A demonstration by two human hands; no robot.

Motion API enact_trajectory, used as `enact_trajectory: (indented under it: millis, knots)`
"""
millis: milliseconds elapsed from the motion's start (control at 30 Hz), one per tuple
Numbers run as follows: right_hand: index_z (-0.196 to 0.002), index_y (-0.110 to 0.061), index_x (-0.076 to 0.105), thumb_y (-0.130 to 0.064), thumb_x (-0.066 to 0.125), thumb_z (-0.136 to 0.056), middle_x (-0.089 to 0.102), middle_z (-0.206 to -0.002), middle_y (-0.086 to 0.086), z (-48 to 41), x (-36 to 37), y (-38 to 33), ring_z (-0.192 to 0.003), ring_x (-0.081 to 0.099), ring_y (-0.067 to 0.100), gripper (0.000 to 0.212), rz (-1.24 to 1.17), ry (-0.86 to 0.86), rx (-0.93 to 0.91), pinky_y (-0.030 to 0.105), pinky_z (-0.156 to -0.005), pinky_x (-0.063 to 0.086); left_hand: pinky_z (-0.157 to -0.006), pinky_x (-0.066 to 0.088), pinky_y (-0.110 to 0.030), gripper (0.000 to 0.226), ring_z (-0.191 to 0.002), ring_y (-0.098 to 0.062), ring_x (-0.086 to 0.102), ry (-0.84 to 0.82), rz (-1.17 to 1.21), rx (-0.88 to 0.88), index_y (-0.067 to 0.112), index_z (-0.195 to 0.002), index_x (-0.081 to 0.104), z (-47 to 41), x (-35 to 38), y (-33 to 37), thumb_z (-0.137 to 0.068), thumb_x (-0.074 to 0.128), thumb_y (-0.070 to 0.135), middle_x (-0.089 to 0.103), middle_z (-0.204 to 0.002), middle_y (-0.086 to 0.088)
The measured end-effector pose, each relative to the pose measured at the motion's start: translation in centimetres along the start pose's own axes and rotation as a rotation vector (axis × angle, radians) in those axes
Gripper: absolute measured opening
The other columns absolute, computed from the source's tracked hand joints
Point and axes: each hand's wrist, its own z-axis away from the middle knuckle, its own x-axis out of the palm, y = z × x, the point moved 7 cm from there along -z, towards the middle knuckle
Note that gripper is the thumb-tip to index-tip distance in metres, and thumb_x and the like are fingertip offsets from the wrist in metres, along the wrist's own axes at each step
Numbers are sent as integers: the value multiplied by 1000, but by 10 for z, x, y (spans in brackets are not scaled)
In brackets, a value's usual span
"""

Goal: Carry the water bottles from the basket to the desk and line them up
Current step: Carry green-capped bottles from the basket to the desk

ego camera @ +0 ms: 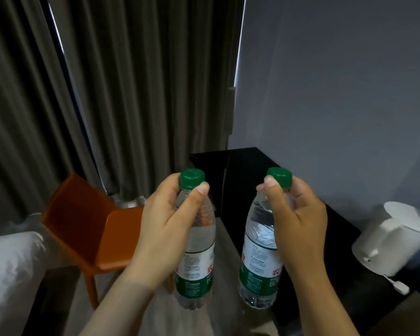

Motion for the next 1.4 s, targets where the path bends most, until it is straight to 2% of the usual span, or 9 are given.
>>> enact_trajectory:
  millis: [67, 400, 567, 733, 833, 933, 1200, 1300, 1400]
  knots:
    - [-81, -22, 67, -42, 58, -87, 68, -74, -3, -16, 9, 17, -63, 65, 7, 23, -17, 5, 14, 11, -55, 48, -71, 53, -31, 17, -81, -11, 66, -25, 13, -11, 30, -89, 64, -20, 7, -16, -86, 55, 44, 68, -85, 2]
    - [-84, -24, 68, -40, 61, -88, 68, -79, -10, -94, 67, 98, -70, 64, -1, 18, 91, 97, 32, 5, -59, 46, -68, 49, -27, 16, -75, -7, 64, -145, 116, -68, 28, -86, 64, -138, 31, -114, -84, 57, 42, 68, -79, 5]
    - [-89, -26, 68, -41, 62, -84, 70, -83, -12, -136, 104, 133, -77, 66, 0, 17, 153, 120, 40, 6, -64, 47, -73, 53, -40, 16, -79, -13, 66, -211, 134, -70, 27, -89, 64, -206, 36, -156, -84, 57, 41, 68, -83, 0]
    - [-90, -29, 68, -39, 65, -83, 70, -81, -10, -165, 130, 174, -76, 66, 2, 12, 179, 117, 99, 9, -63, 48, -73, 51, -38, 17, -79, -9, 63, -264, 105, -64, 31, -88, 62, -256, 49, -202, -83, 59, 47, 65, -83, 3]
    - [-88, -28, 68, -37, 67, -82, 70, -79, -9, -183, 140, 197, -74, 66, 2, 10, 184, 114, 137, 10, -62, 48, -74, 53, -46, 23, -80, -13, 64, -302, 90, -90, 32, -86, 62, -280, 58, -228, -80, 56, 53, 65, -83, 0]
    - [-88, -27, 69, -34, 69, -81, 71, -79, -8, -204, 147, 226, -73, 67, 2, 9, 171, 122, 185, 9, -62, 48, -76, 51, -53, 19, -82, -18, 64, -342, 56, -103, 29, -86, 62, -305, 72, -255, -83, 58, 47, 64, -85, -2]
    - [-88, -28, 70, -35, 71, -77, 72, -82, -4, -277, 148, 314, -78, 69, 10, 13, 135, 92, 259, 13, -66, 52, -77, 52, -49, 20, -86, -15, 64, -390, -66, -112, 27, -91, 62, -382, 129, -321, -83, 60, 45, 65, -91, -1]
    - [-88, -27, 71, -33, 73, -76, 73, -84, -6, -305, 147, 350, -80, 69, 7, 14, 121, 54, 301, 14, -67, 52, -78, 53, -48, 25, -86, -19, 64, -416, -95, -135, 21, -95, 63, -411, 154, -348, -79, 61, 40, 65, -92, -6]
    - [-89, -25, 72, -31, 75, -77, 73, -84, -6, -328, 145, 382, -81, 69, 6, 14, 150, -1, 343, 14, -68, 53, -72, 51, -40, 15, -81, -19, 62, -439, -155, -145, 17, -92, 64, -433, 177, -374, -83, 67, 29, 63, -88, -5]
